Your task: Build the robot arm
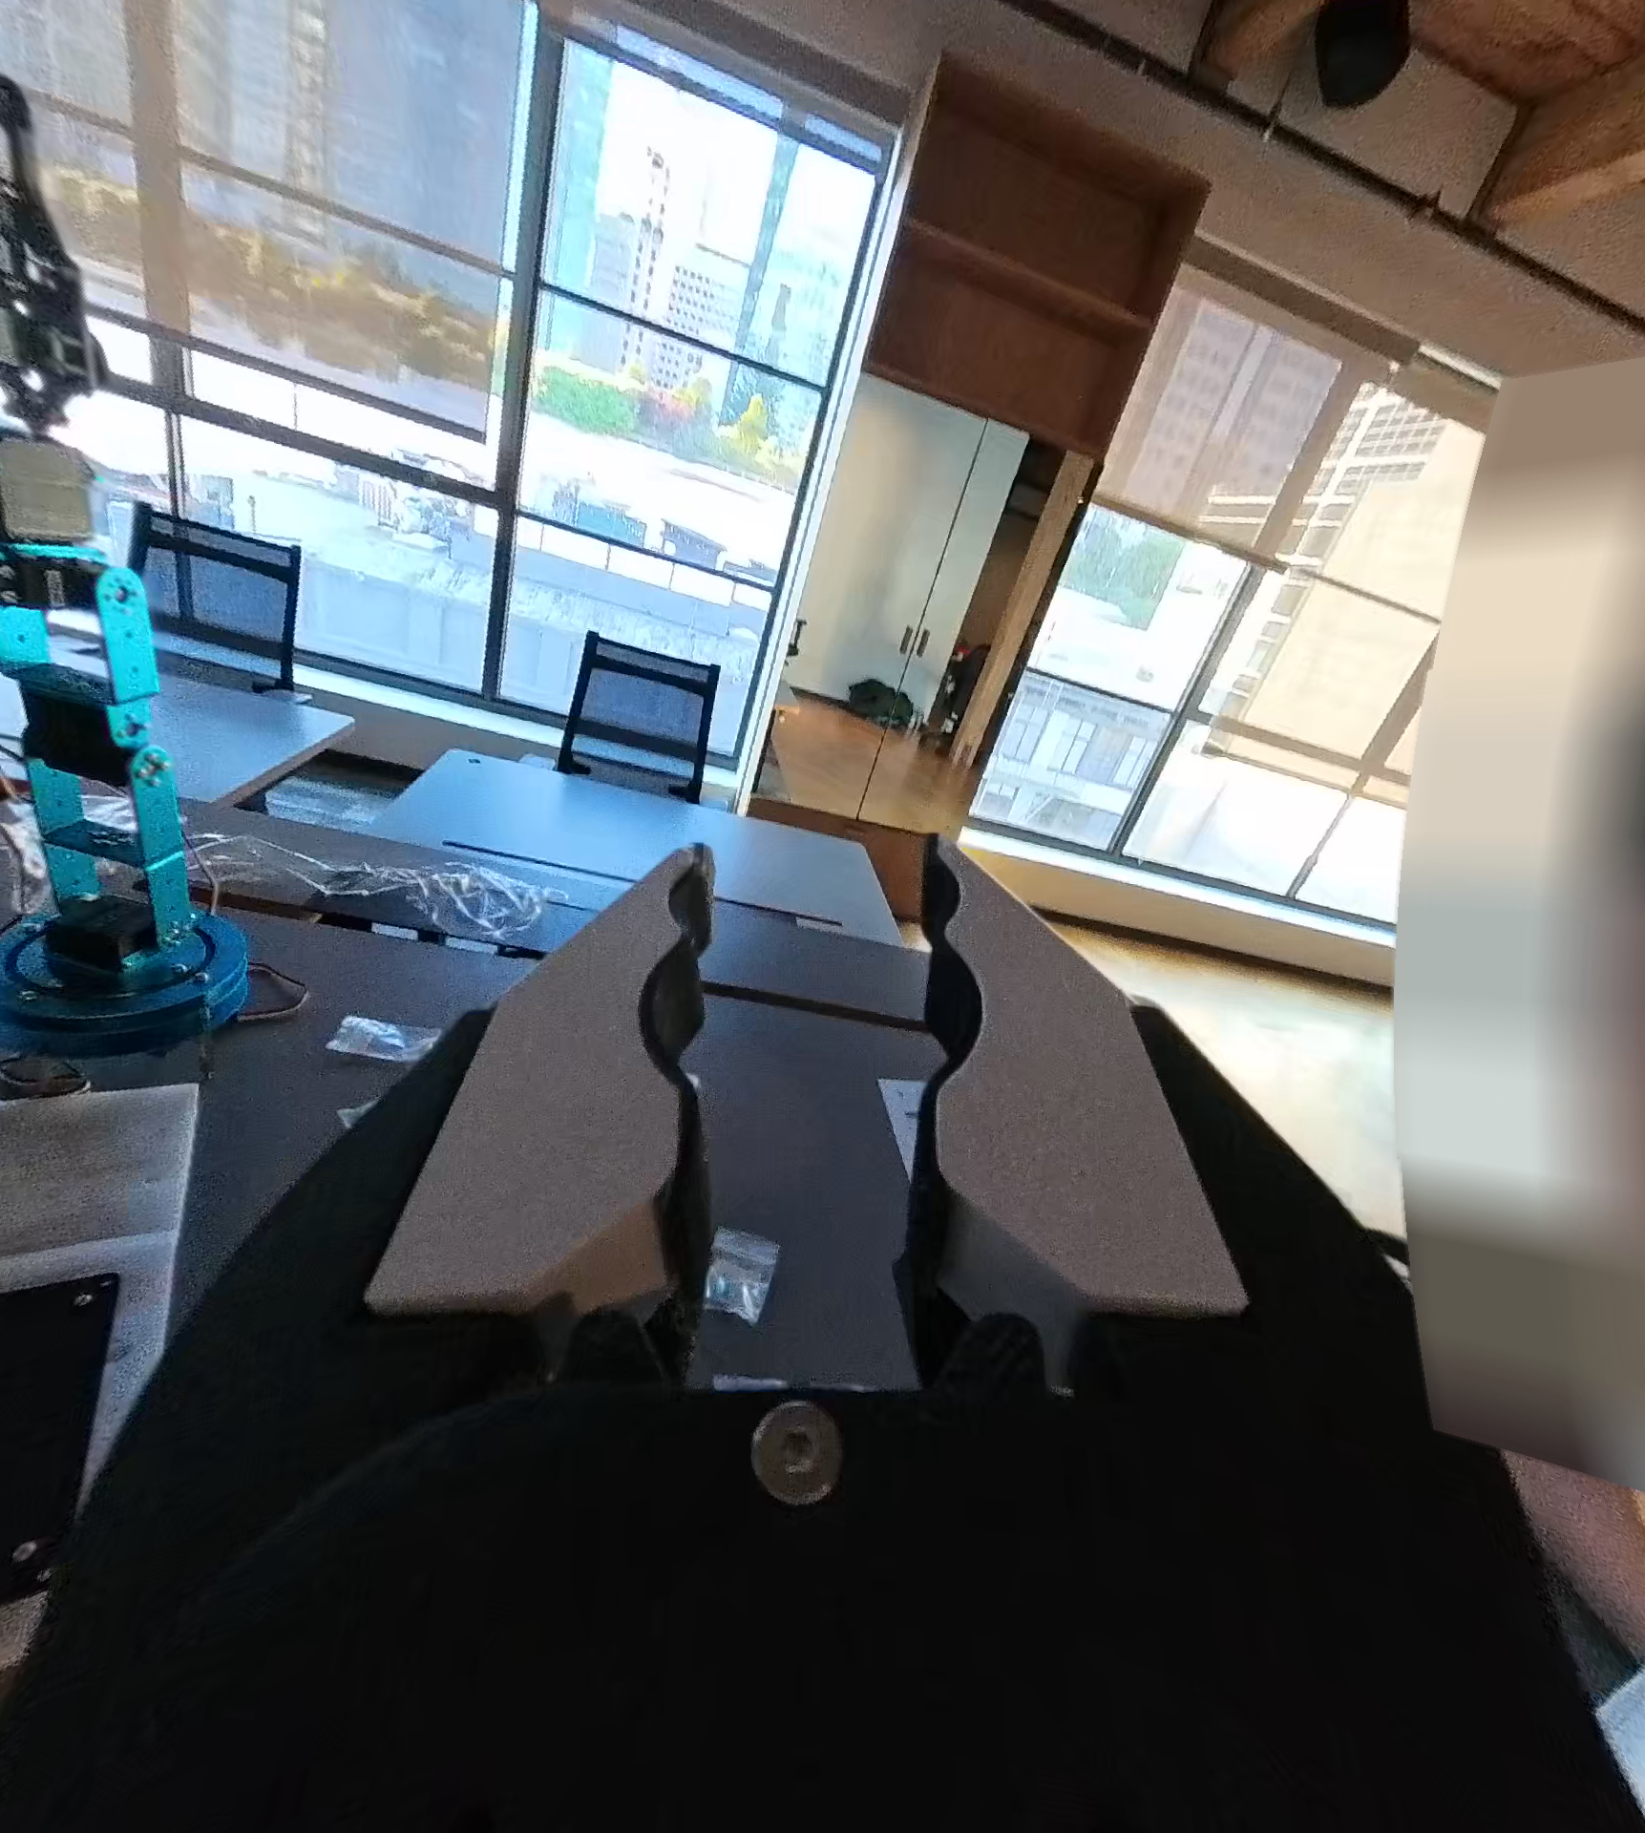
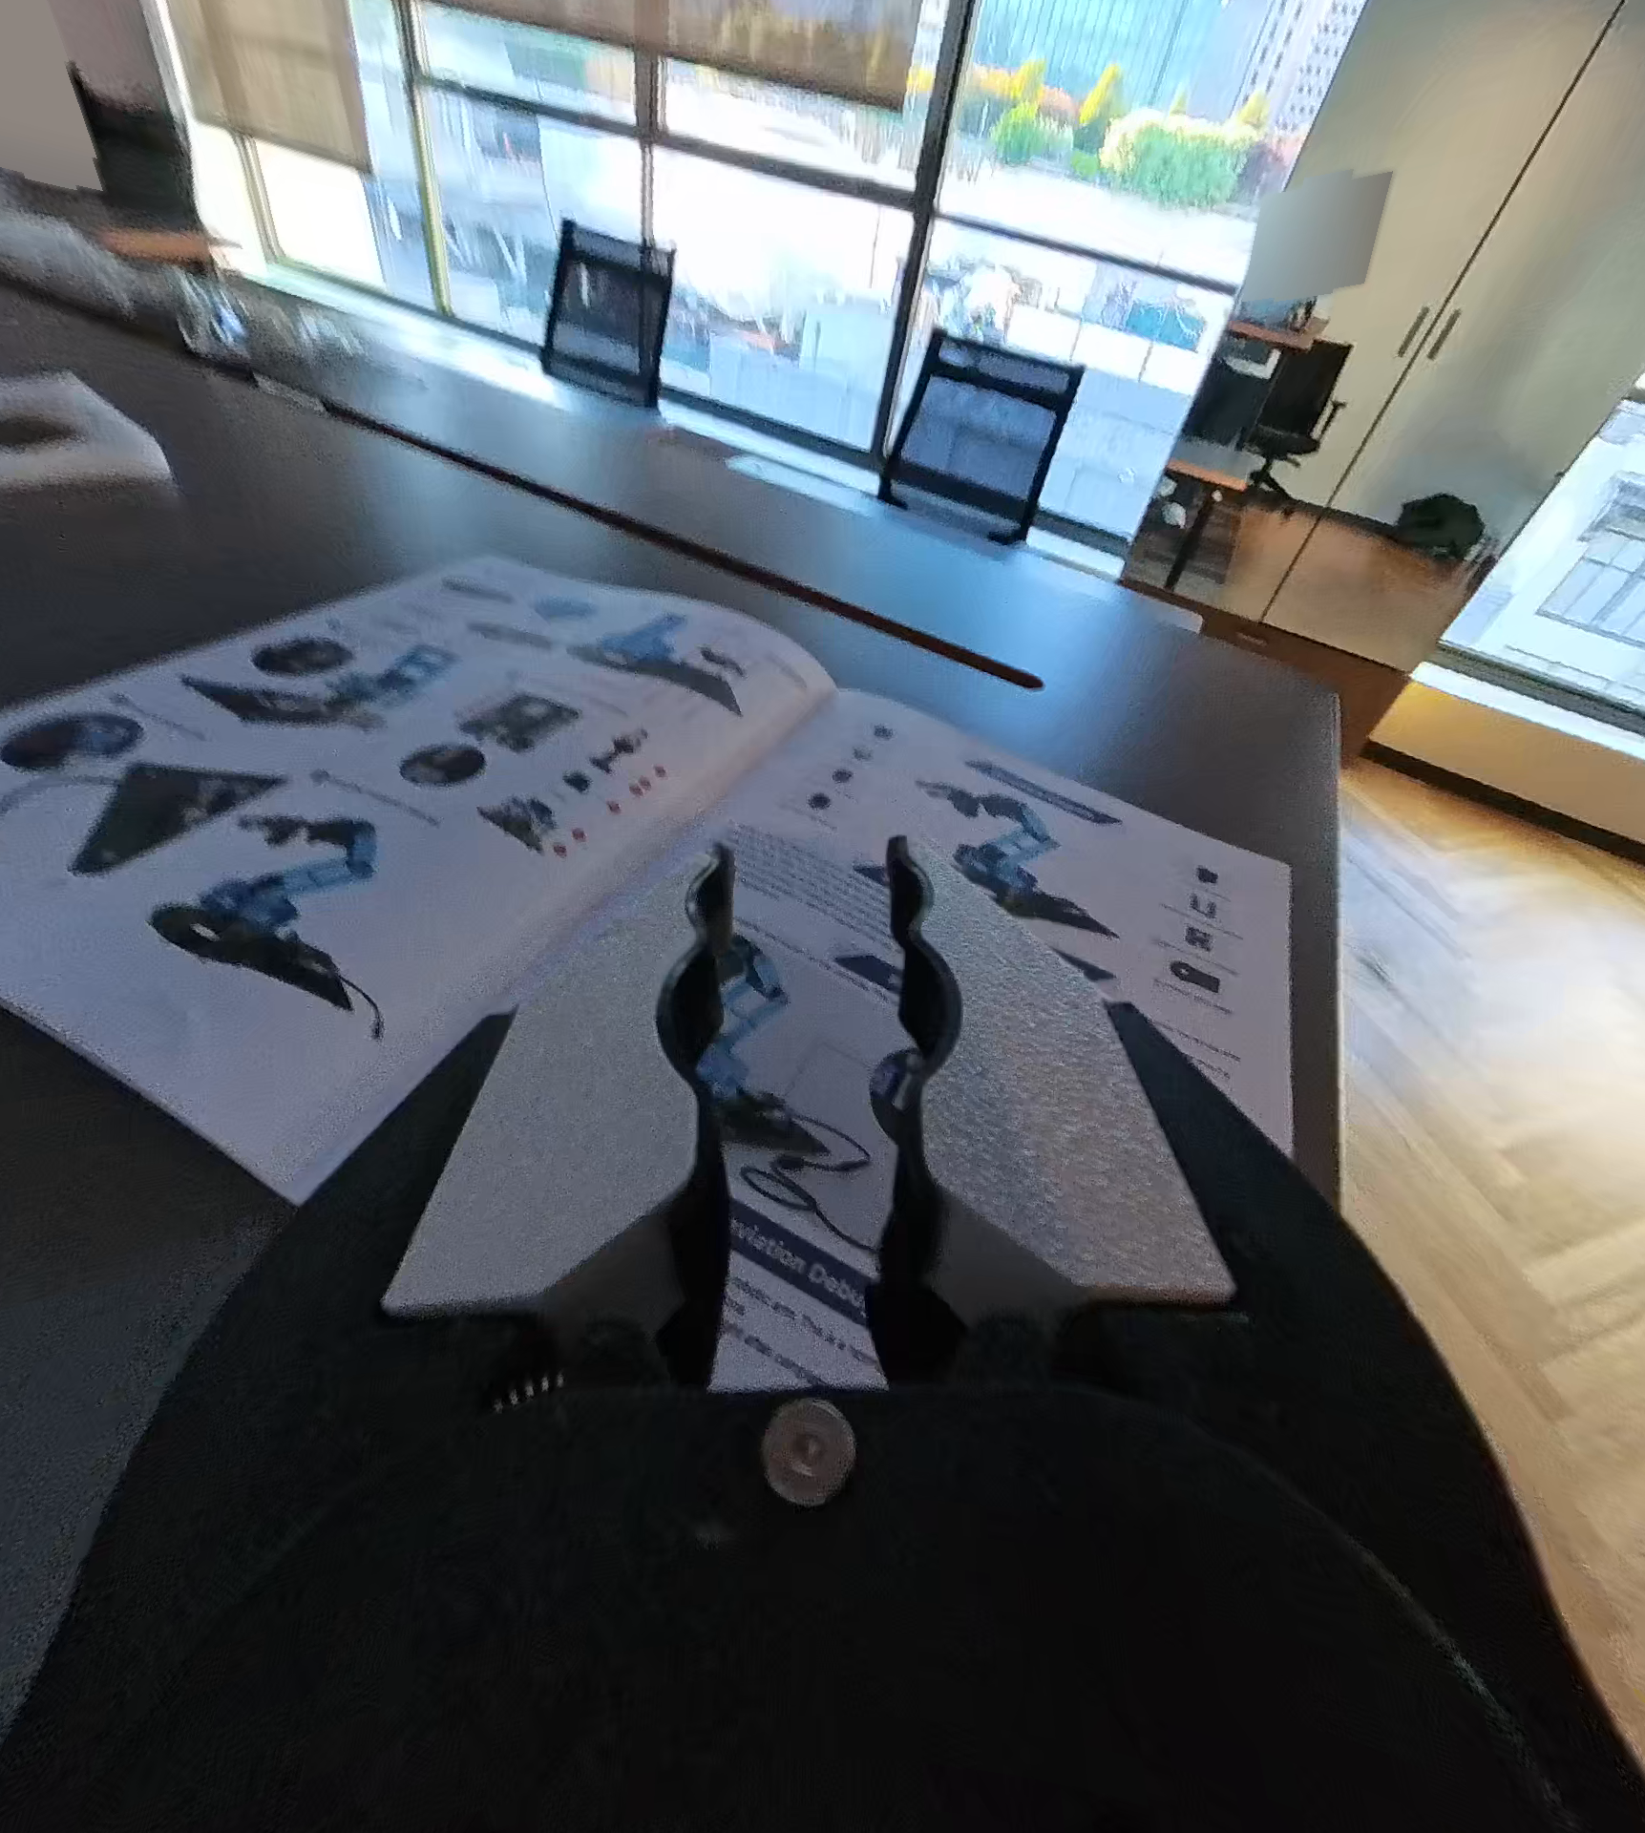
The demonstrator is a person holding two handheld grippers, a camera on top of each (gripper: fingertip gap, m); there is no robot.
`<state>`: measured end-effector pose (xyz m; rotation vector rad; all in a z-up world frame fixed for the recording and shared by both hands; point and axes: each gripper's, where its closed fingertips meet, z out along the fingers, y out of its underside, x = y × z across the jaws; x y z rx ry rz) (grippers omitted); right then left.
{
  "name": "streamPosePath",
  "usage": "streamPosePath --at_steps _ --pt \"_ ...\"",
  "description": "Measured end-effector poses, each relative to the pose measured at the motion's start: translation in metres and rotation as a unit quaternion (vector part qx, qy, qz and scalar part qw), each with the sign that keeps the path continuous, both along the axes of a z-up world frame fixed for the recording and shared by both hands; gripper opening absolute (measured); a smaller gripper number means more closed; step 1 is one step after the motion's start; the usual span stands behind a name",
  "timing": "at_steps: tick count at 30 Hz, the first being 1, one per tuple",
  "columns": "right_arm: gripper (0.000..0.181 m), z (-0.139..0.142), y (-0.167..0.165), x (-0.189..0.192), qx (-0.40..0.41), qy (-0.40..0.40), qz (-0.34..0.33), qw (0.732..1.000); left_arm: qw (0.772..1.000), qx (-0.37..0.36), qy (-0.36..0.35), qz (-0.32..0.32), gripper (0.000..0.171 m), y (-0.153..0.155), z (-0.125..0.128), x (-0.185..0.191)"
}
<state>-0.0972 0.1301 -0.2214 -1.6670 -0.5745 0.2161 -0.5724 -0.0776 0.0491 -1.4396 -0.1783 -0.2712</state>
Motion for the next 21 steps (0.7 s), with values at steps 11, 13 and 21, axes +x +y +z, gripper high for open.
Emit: streamPosePath --at_steps 11,13,21 --pt "0.019 0.010 -0.005 0.002 0.034 -0.007 0.006 0.999 0.995 -0.042 0.050 0.073 0.040 -0.044 -0.027 -0.034" --pt "0.019 0.009 -0.005 -0.001 0.035 -0.005 0.007 0.999 0.990 -0.056 0.064 0.109 0.040 -0.067 -0.031 -0.056" --pt "0.019 0.029 -0.023 -0.031 0.080 -0.079 -0.013 0.994 0.963 -0.154 0.114 0.189 0.042 -0.146 -0.080 -0.148"
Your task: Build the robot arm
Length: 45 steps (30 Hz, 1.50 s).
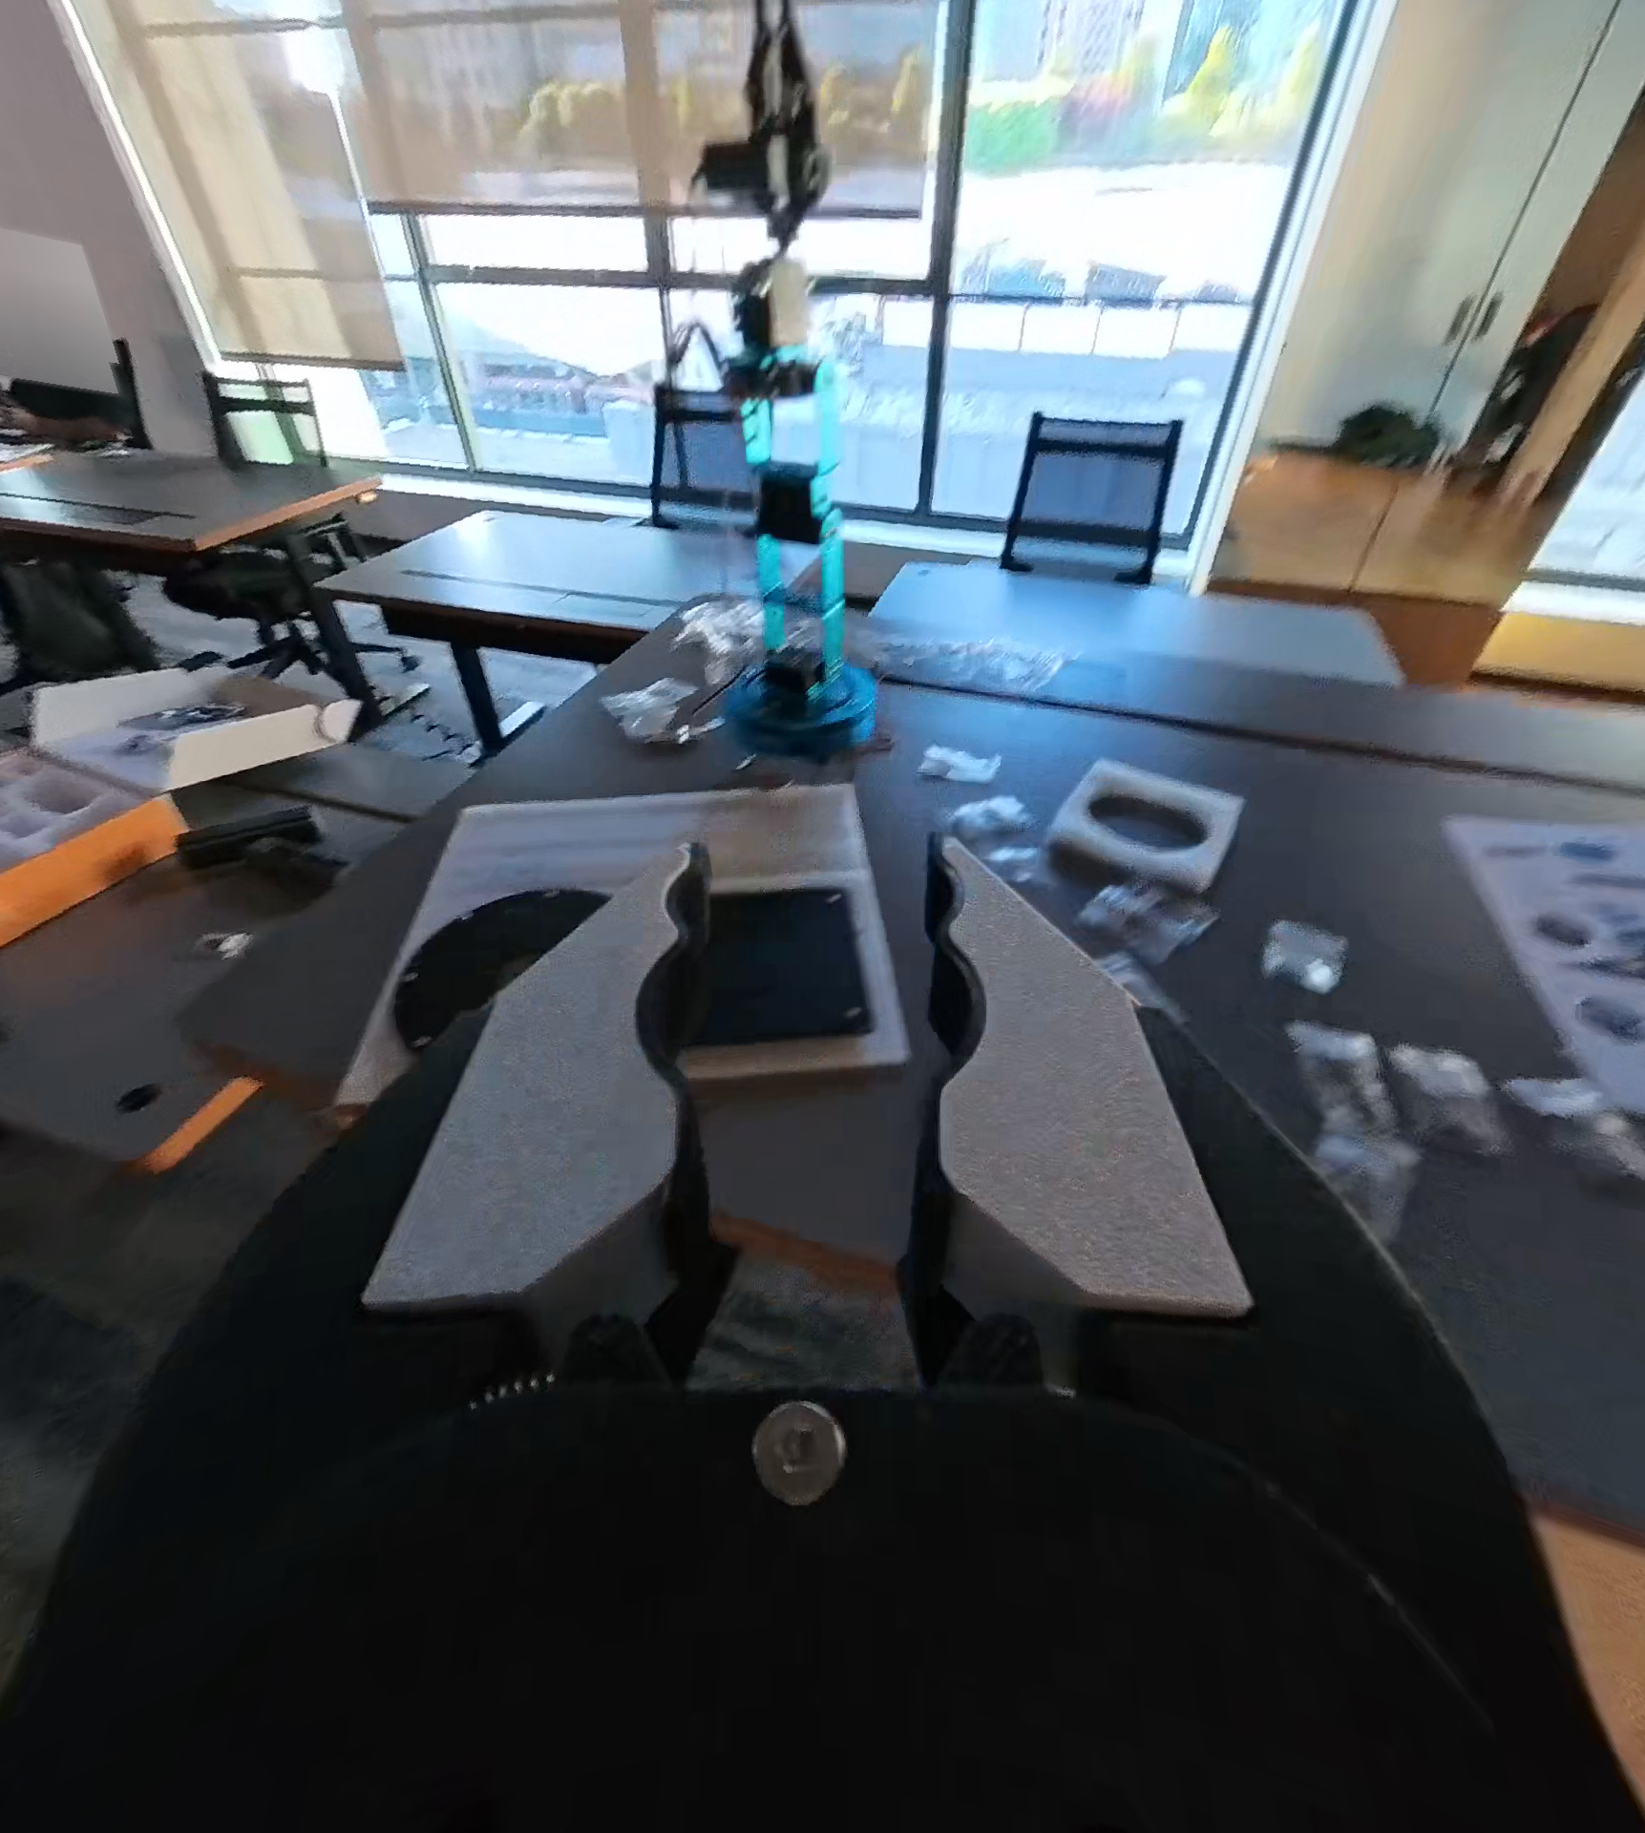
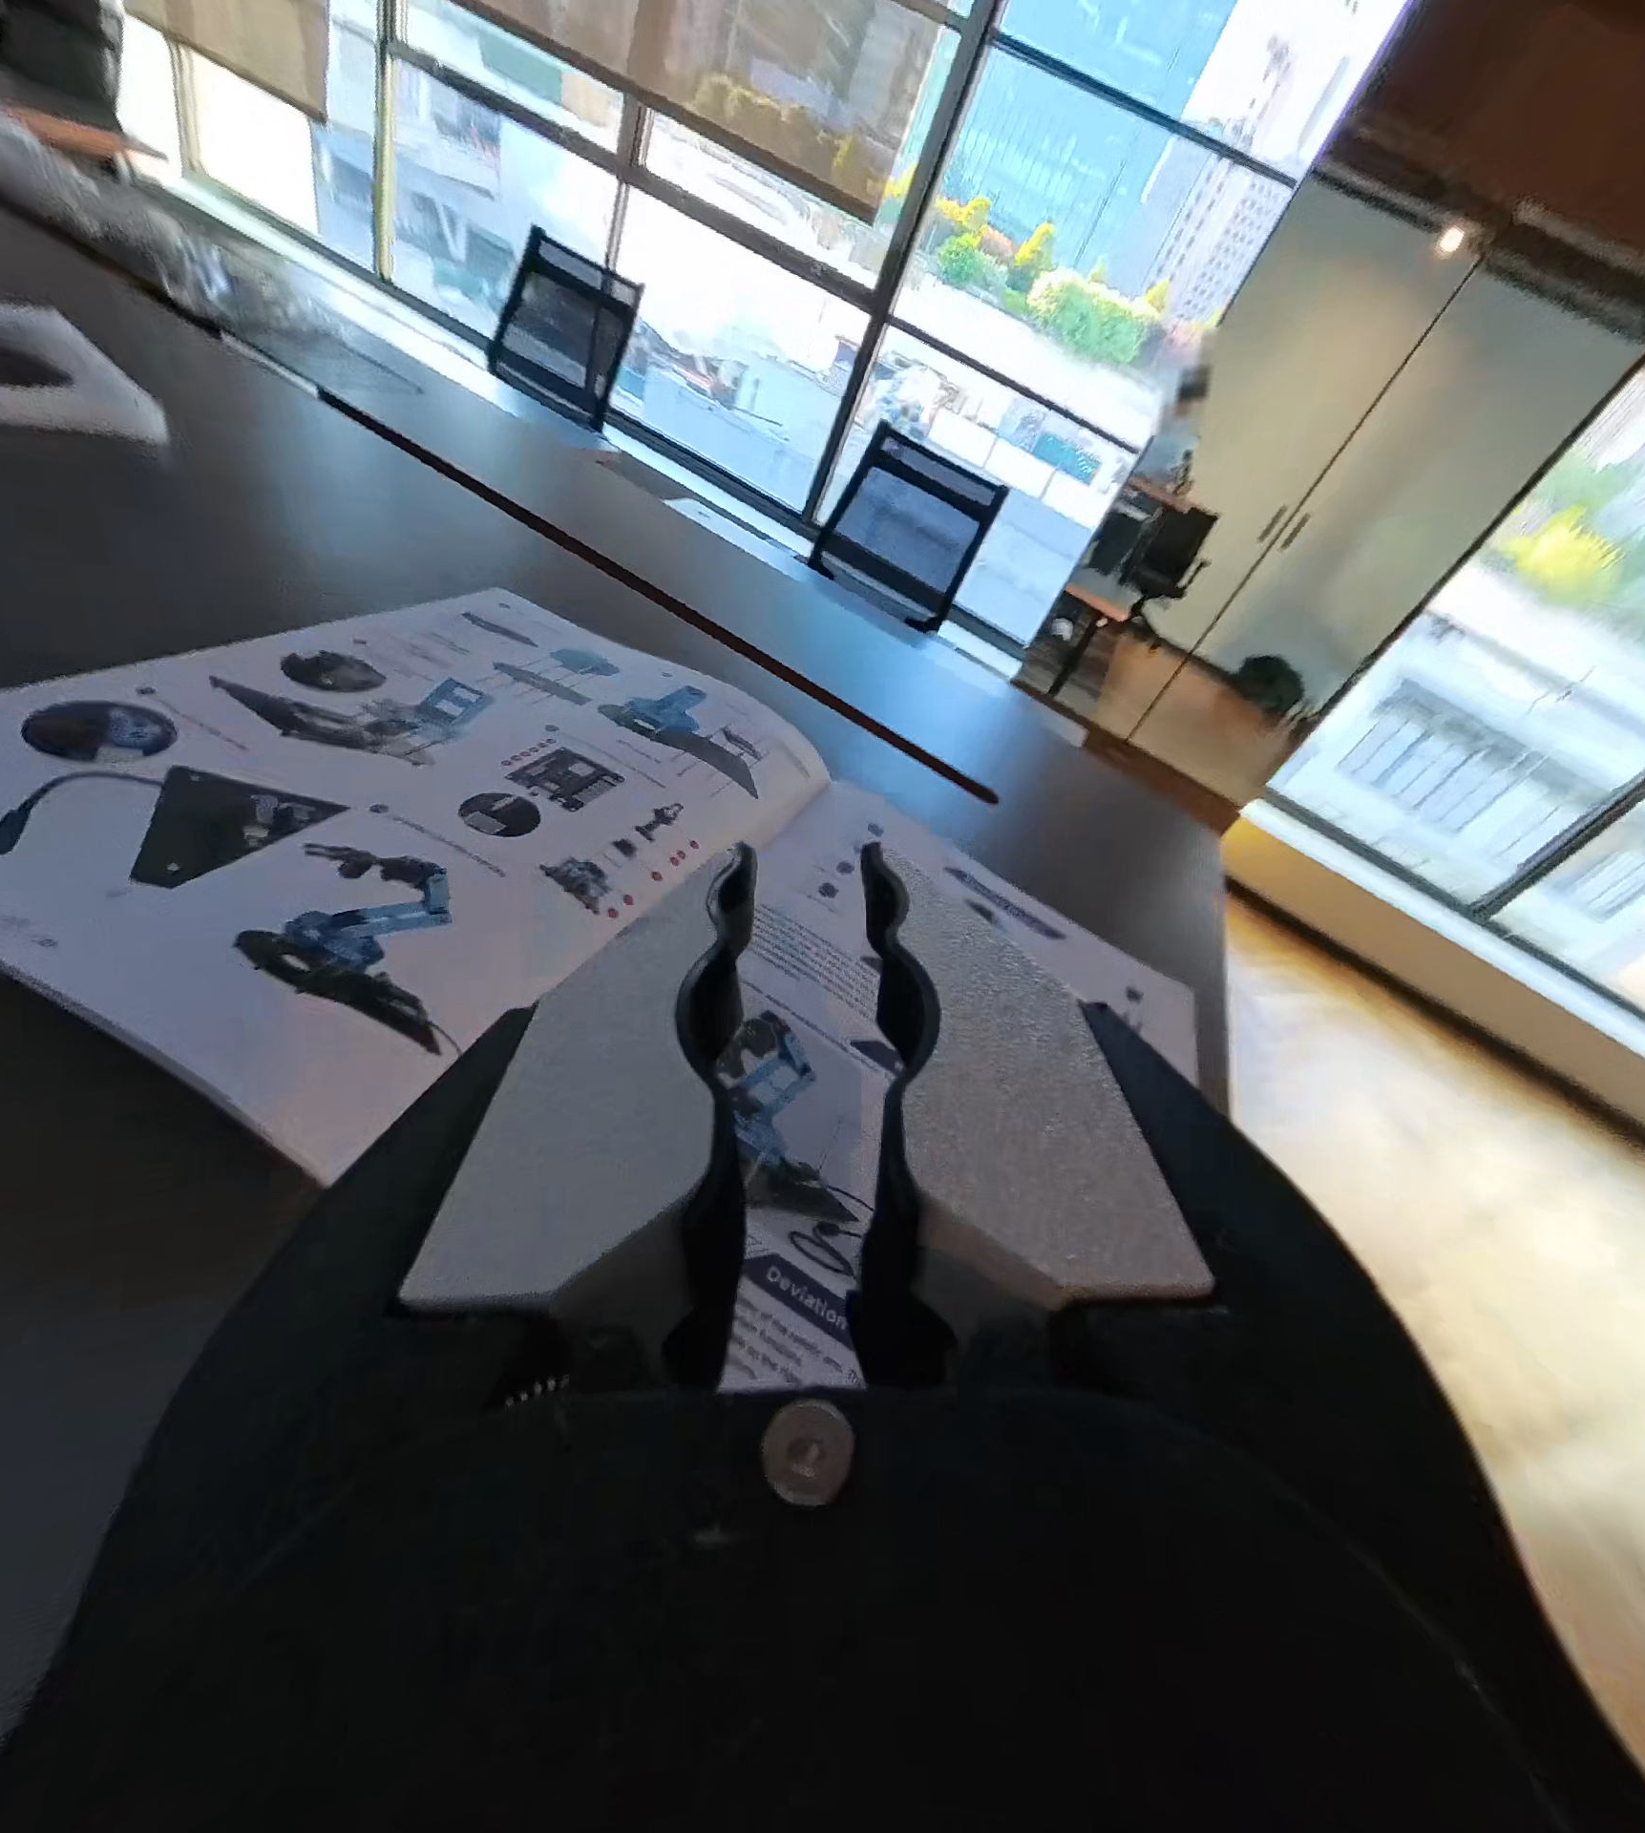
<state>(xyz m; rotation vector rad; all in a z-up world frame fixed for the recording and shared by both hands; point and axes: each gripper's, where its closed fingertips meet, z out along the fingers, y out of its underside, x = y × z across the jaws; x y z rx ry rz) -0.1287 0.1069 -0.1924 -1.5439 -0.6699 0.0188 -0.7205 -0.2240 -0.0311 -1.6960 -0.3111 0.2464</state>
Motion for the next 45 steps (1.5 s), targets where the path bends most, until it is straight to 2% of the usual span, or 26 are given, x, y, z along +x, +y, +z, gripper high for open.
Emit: streamPosePath --at_steps 4,8,11,13,15,18,22,28,30,32,35,40,45 --pt "0.020 0.008 -0.039 -0.049 0.016 -0.044 -0.013 0.999 0.997 -0.068 0.035 -0.017 0.043 -0.013 -0.033 -0.053" --pt "0.019 0.015 -0.101 -0.109 0.023 -0.011 -0.031 0.999 0.991 -0.081 0.048 -0.099 0.042 -0.014 -0.060 -0.098" --pt "0.017 0.014 -0.147 -0.148 0.010 0.038 -0.056 0.998 0.984 -0.082 0.025 -0.154 0.037 -0.011 -0.086 -0.139" --pt "0.016 0.013 -0.167 -0.177 -0.006 0.052 -0.046 0.998 0.978 -0.088 0.003 -0.188 0.038 -0.002 -0.110 -0.161" --pt "0.016 0.016 -0.176 -0.197 -0.014 0.019 -0.039 0.999 0.973 -0.110 0.006 -0.203 0.041 0.010 -0.142 -0.179" --pt "0.016 0.028 -0.187 -0.209 -0.020 -0.026 -0.043 0.999 0.965 -0.127 0.024 -0.229 0.046 0.036 -0.186 -0.186" --pt "0.016 0.035 -0.209 -0.209 -0.036 -0.027 -0.044 0.998 0.951 -0.156 0.049 -0.263 0.054 0.066 -0.226 -0.183" --pt "0.016 0.030 -0.242 -0.194 -0.058 -0.007 -0.088 0.994 0.938 -0.211 0.084 -0.263 0.053 0.084 -0.256 -0.200" --pt "0.016 0.027 -0.249 -0.188 -0.061 -0.027 -0.097 0.993 0.941 -0.209 0.072 -0.256 0.057 0.087 -0.260 -0.201" --pt "0.016 0.027 -0.253 -0.182 -0.062 -0.045 -0.104 0.992 0.944 -0.200 0.063 -0.255 0.053 0.087 -0.259 -0.199" --pt "0.016 0.030 -0.249 -0.173 -0.056 -0.050 -0.098 0.992 0.950 -0.168 0.020 -0.262 0.055 0.085 -0.248 -0.192" --pt "0.017 0.029 -0.219 -0.146 -0.049 -0.034 -0.082 0.995 0.963 -0.138 -0.035 -0.230 0.060 0.086 -0.228 -0.187" --pt "0.018 0.008 -0.177 -0.091 -0.061 -0.010 -0.055 0.997 0.974 -0.102 -0.056 -0.193 0.058 0.097 -0.199 -0.143"
